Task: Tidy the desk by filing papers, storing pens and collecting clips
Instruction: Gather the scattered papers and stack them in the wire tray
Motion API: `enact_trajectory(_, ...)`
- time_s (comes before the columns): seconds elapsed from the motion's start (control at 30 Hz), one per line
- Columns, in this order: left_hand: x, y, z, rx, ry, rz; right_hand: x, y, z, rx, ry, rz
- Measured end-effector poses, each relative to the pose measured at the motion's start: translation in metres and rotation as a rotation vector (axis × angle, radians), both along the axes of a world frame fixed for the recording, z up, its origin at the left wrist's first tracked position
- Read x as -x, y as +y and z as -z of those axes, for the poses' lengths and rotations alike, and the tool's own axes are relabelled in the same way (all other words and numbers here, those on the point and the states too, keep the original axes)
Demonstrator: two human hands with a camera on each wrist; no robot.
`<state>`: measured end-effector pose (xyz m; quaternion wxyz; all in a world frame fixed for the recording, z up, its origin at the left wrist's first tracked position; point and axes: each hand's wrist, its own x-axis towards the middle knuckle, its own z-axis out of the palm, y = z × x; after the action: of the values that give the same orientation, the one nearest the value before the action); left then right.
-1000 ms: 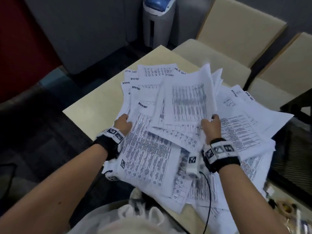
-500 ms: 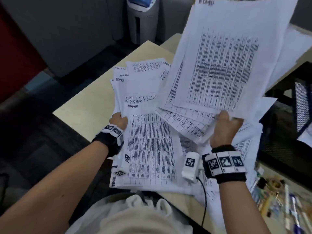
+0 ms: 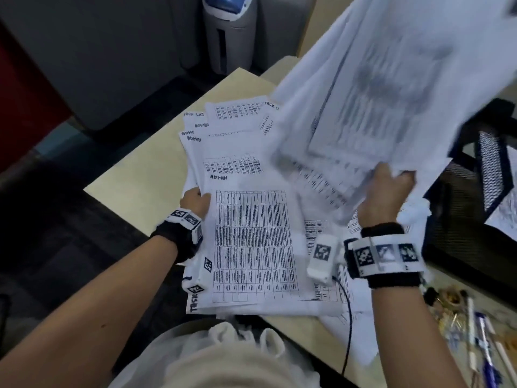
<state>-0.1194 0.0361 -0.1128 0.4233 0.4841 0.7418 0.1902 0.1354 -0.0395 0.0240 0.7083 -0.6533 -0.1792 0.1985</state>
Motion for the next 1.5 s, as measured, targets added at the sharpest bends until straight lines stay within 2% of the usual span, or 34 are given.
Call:
enact_trajectory(0.1, 0.0, 0.003, -0.004, 0.071, -0.187, -0.086, 0.022, -0.012, 0.049, 0.348, -0.014, -0.197)
enact_trajectory(0.2, 0.001, 0.001, -0.014, 0.185, -0.635, -0.166, 0.041, -0.024, 0.095, 0.667, -0.028, -0.419)
enact_trajectory(0.23, 0.001, 0.001, -0.019, 0.2, -0.678, -0.147, 0.047, -0.026, 0.104, 0.734, -0.067, -0.496)
enact_trajectory(0.3, -0.002, -0.001, -0.03, 0.229, -0.544, -0.041, 0.054, -0.026, 0.114, 0.821, -0.202, -0.626)
enact_trajectory(0.37, -0.006, -0.001, -0.032, 0.237, -0.207, 0.075, 0.058, -0.021, 0.118, 0.832, -0.378, -0.718)
enact_trajectory(0.43, -0.008, 0.0, -0.025, 0.197, -0.031, 0.067, 0.055, -0.017, 0.121, 0.832, -0.421, -0.773)
enact_trajectory(0.53, -0.01, 0.0, -0.021, 0.084, -0.022, -0.011, 0.035, -0.014, 0.15, 0.763, -0.371, -0.8)
enact_trajectory(0.63, -0.003, 0.007, -0.044, -0.125, -0.057, -0.058, 0.036, -0.022, 0.135, 0.788, -0.438, -0.918)
enact_trajectory(0.73, 0.009, 0.02, -0.085, -0.337, -0.092, 0.006, 0.035, -0.029, 0.13, 0.844, -0.544, -0.989)
enact_trajectory(0.8, 0.013, 0.025, -0.114, -0.461, -0.143, 0.086, 0.029, -0.019, 0.111, 0.805, -0.497, -0.953)
enact_trajectory(0.87, 0.012, 0.029, -0.142, -0.559, -0.252, 0.174, 0.022, -0.001, 0.073, 0.677, -0.347, -0.836)
enact_trajectory(0.97, -0.002, 0.027, -0.183, -0.654, -0.496, 0.308, 0.012, 0.02, -0.002, 0.257, -0.153, -0.739)
enact_trajectory(1.07, -0.023, 0.022, -0.218, -0.768, -0.798, 0.285, 0.011, 0.027, -0.064, -0.125, -0.04, -0.608)
enact_trajectory(1.13, -0.033, 0.018, -0.231, -0.828, -0.931, 0.263, 0.013, 0.026, -0.088, -0.279, -0.002, -0.476)
enact_trajectory(1.23, -0.042, 0.017, -0.226, -0.79, -0.964, 0.246, 0.012, 0.02, -0.087, -0.393, -0.025, -0.385)
enact_trajectory(1.37, -0.046, 0.021, -0.188, -0.655, -0.955, 0.226, 0.009, 0.007, -0.042, -0.281, -0.107, -0.287)
enact_trajectory(1.43, -0.05, 0.02, -0.176, -0.697, -0.879, 0.179, 0.012, 0.005, -0.027, -0.212, -0.307, -0.219)
enact_trajectory(1.5, -0.054, 0.02, -0.17, -0.885, -0.691, 0.146, 0.015, 0.007, -0.026, -0.189, -0.564, -0.181)
